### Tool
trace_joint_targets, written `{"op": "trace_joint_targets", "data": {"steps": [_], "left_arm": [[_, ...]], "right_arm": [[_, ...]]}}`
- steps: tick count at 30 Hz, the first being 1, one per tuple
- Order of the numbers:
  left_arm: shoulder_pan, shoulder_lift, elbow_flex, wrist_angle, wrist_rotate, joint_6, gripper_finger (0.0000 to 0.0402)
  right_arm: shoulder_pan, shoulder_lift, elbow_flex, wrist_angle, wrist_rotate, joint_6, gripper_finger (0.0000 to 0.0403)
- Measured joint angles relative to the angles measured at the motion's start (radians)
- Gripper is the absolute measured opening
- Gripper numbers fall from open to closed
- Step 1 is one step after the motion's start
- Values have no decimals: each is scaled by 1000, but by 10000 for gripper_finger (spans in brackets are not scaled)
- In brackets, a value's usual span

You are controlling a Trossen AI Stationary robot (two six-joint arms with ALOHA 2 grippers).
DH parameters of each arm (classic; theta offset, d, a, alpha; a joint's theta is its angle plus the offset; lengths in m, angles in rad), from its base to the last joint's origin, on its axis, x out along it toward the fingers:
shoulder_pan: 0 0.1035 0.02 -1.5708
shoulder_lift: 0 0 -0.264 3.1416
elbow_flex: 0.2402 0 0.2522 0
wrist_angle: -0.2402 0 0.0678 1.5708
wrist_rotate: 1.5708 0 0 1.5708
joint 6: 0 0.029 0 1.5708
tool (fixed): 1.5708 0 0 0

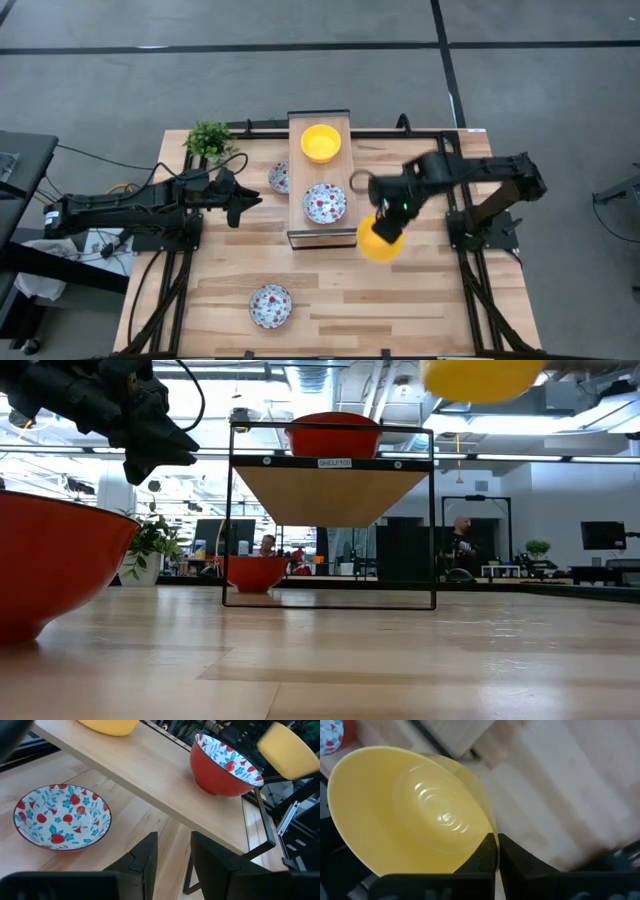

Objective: Pick & Place Mini bowls
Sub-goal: Stack the yellow bowl on top of the yellow bowls on the shelf

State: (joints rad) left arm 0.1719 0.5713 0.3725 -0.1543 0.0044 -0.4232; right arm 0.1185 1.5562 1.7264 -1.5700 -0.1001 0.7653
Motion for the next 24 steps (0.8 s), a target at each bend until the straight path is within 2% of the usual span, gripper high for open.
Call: {"op": "trace_joint_targets", "data": {"steps": [6, 11, 17, 24], "left_arm": [[0, 0, 0, 5, 0, -3, 115], [0, 0, 0, 6, 0, -3, 115], [0, 0, 0, 6, 0, -3, 115], [0, 0, 0, 18, -1, -3, 115]], "right_arm": [[-199, 0, 13, -1, -21, -289, 0], [-367, 2, 72, -1, -35, -433, 0], [-555, 2, 150, 15, -31, -478, 0], [-701, 6, 166, 211, -69, -438, 0]]}}
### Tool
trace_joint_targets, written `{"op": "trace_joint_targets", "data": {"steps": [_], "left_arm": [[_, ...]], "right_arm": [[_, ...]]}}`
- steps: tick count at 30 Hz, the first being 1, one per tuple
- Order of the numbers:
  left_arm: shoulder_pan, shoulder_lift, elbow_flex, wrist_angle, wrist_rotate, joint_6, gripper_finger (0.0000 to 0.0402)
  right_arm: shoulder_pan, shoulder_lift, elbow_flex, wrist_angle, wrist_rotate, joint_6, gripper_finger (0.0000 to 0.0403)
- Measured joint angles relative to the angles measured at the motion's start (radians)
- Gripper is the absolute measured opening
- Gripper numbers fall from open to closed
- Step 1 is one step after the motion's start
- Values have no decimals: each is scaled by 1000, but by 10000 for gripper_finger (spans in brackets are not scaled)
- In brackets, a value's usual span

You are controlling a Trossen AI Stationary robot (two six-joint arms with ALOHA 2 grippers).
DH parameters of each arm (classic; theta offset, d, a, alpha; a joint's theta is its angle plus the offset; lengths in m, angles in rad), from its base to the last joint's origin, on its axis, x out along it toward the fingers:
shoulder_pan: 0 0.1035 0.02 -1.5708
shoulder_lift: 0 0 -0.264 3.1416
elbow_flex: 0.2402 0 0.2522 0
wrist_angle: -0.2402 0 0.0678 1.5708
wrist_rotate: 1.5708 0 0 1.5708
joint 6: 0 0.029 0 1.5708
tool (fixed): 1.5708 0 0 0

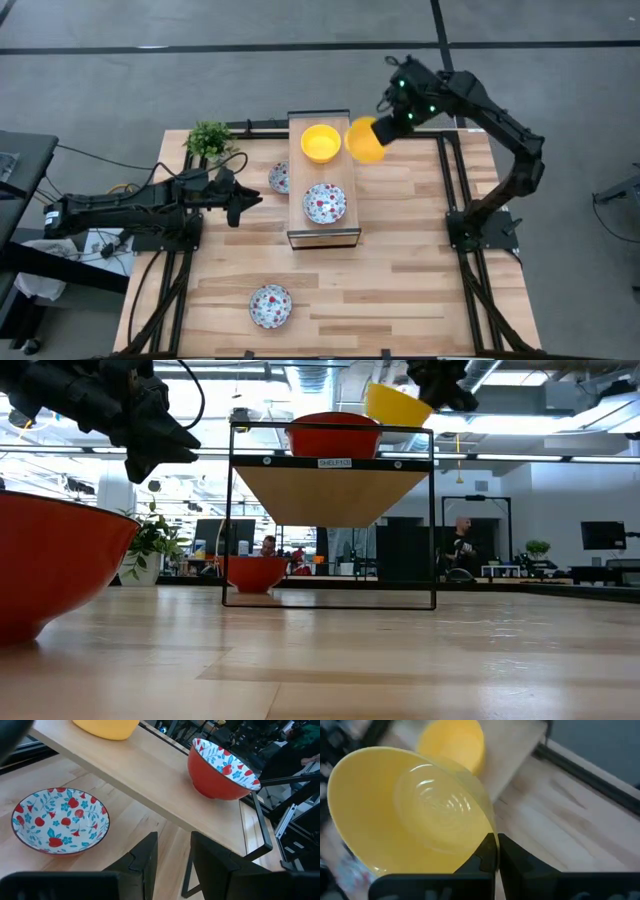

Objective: Pick & Place Mini bowls
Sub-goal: Stack the yellow bowl on top of the yellow bowls on the shelf

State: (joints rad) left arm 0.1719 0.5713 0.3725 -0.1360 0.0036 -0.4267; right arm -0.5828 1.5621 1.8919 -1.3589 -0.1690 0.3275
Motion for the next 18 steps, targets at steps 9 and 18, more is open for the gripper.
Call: {"op": "trace_joint_targets", "data": {"steps": [9, 18], "left_arm": [[0, 0, 0, 15, 0, 0, 115], [0, 0, 0, 25, 0, 0, 115]], "right_arm": [[-59, 88, 8, 162, -130, 65, 0], [-53, 296, 244, 170, -215, 66, 0]]}}
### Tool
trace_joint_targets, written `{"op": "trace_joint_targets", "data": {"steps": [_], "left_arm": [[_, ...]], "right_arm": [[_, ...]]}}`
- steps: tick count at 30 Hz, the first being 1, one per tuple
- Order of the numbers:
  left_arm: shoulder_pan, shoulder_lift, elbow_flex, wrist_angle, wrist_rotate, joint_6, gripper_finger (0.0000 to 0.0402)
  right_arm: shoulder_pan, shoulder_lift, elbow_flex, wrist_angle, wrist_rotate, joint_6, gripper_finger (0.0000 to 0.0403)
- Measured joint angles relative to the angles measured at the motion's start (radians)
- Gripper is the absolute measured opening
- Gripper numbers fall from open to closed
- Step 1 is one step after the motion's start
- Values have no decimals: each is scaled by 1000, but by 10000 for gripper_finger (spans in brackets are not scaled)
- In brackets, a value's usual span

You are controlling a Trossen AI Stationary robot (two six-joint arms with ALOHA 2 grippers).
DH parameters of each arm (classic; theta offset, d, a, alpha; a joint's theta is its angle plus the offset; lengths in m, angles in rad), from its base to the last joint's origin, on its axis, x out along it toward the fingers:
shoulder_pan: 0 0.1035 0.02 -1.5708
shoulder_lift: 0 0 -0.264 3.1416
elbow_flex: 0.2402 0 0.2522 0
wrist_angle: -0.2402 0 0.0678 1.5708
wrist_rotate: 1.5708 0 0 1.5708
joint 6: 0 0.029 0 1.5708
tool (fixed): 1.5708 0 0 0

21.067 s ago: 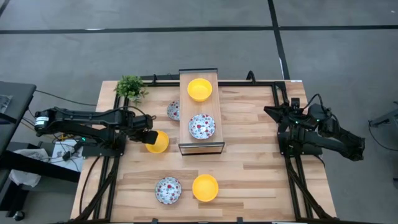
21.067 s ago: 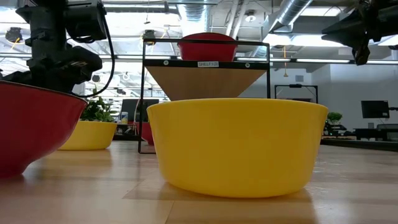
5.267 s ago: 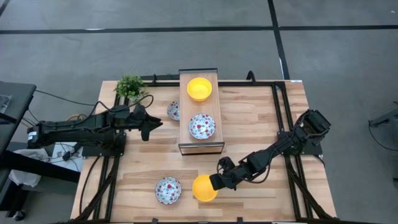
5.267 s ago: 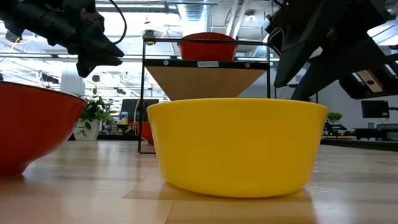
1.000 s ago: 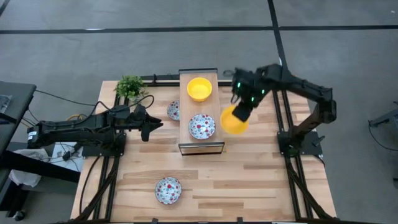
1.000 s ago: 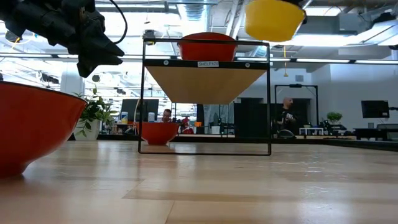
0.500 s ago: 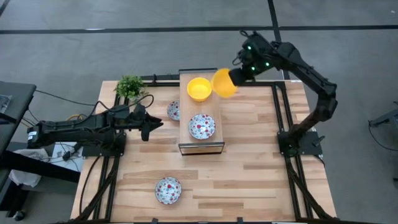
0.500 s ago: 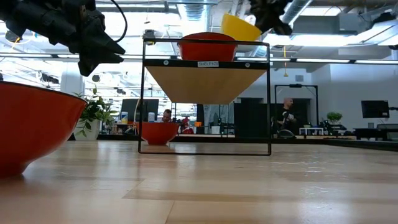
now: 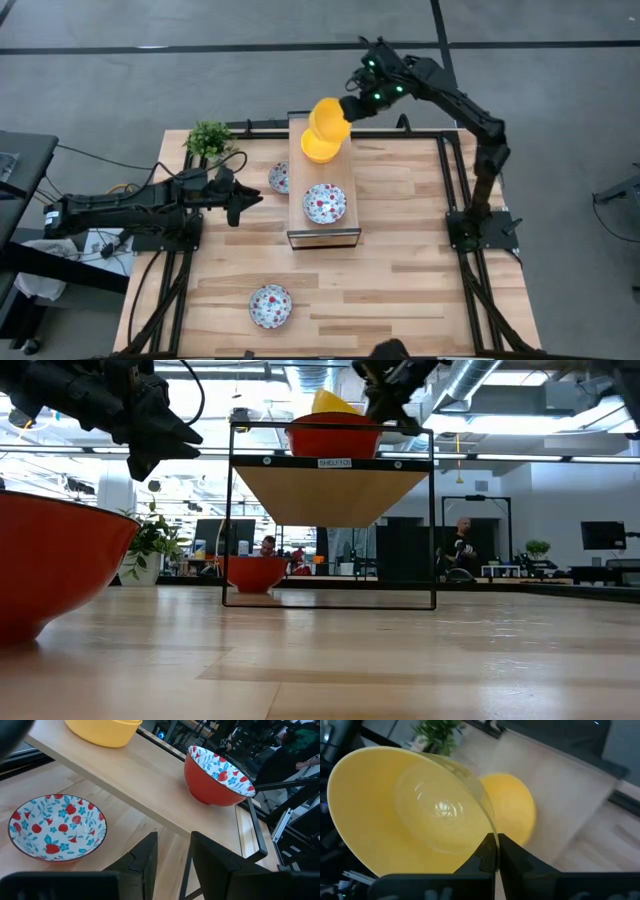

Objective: Pick & Place Mini bowls
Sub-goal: Stack the yellow bowl on top of the yellow bowls on the shelf

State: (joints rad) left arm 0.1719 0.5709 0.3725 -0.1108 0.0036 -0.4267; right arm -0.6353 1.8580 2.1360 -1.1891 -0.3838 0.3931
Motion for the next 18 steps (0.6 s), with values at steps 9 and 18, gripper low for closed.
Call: {"op": "trace_joint_targets", "data": {"steps": [9, 18], "left_arm": [[0, 0, 0, 1, 0, 0, 115], [0, 0, 0, 6, -3, 3, 115]], "right_arm": [[5, 178, 217, -154, -26, -14, 0], [5, 223, 195, -163, -30, -16, 0]]}}
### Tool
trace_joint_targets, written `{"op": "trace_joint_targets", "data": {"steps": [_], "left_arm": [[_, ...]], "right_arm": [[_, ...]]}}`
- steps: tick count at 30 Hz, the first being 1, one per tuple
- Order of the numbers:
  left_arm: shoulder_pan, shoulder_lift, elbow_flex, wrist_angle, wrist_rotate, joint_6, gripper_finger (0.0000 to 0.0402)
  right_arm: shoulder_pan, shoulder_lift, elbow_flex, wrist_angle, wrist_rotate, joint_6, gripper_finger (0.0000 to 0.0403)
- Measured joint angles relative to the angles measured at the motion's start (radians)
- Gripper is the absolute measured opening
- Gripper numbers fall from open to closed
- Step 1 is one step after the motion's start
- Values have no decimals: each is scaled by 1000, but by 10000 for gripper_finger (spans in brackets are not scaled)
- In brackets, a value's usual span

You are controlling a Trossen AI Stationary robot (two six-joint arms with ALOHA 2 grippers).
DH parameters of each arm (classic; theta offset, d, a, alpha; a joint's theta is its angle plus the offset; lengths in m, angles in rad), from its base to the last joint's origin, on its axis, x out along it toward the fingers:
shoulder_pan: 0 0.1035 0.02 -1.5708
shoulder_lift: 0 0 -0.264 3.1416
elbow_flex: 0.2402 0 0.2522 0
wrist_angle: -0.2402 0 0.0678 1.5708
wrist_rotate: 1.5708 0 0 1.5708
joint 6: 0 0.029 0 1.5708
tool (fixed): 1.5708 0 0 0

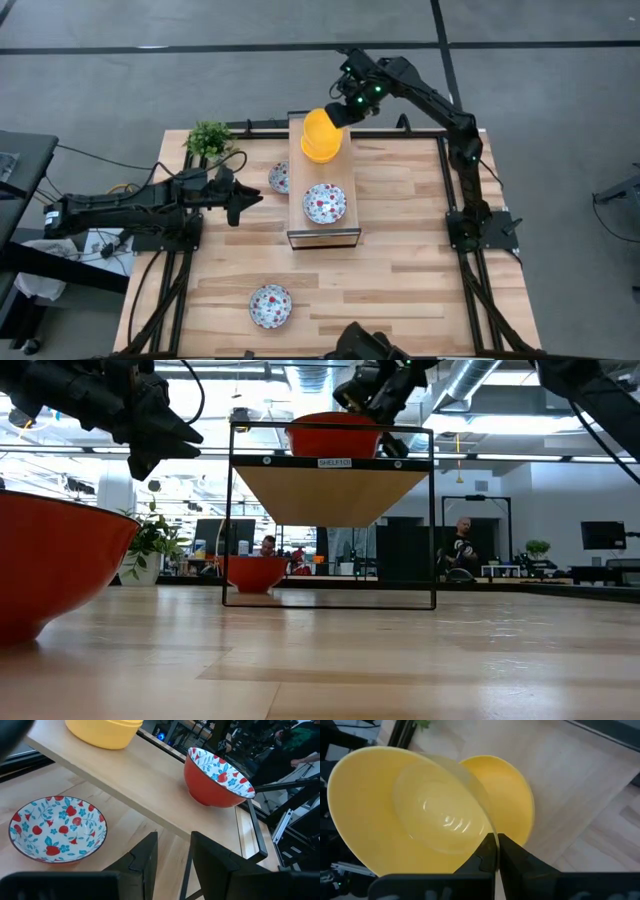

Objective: Pick & Place Mini bowls
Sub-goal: Stack the yellow bowl on top of the yellow bowls on the shelf

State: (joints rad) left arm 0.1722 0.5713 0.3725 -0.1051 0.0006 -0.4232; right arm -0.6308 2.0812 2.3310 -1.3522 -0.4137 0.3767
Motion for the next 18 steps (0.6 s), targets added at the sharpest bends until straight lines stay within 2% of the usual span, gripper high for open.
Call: {"op": "trace_joint_targets", "data": {"steps": [18], "left_arm": [[0, 0, 0, 2, 0, 0, 115]], "right_arm": [[-15, 20, 0, -16, 31, -3, 0]]}}
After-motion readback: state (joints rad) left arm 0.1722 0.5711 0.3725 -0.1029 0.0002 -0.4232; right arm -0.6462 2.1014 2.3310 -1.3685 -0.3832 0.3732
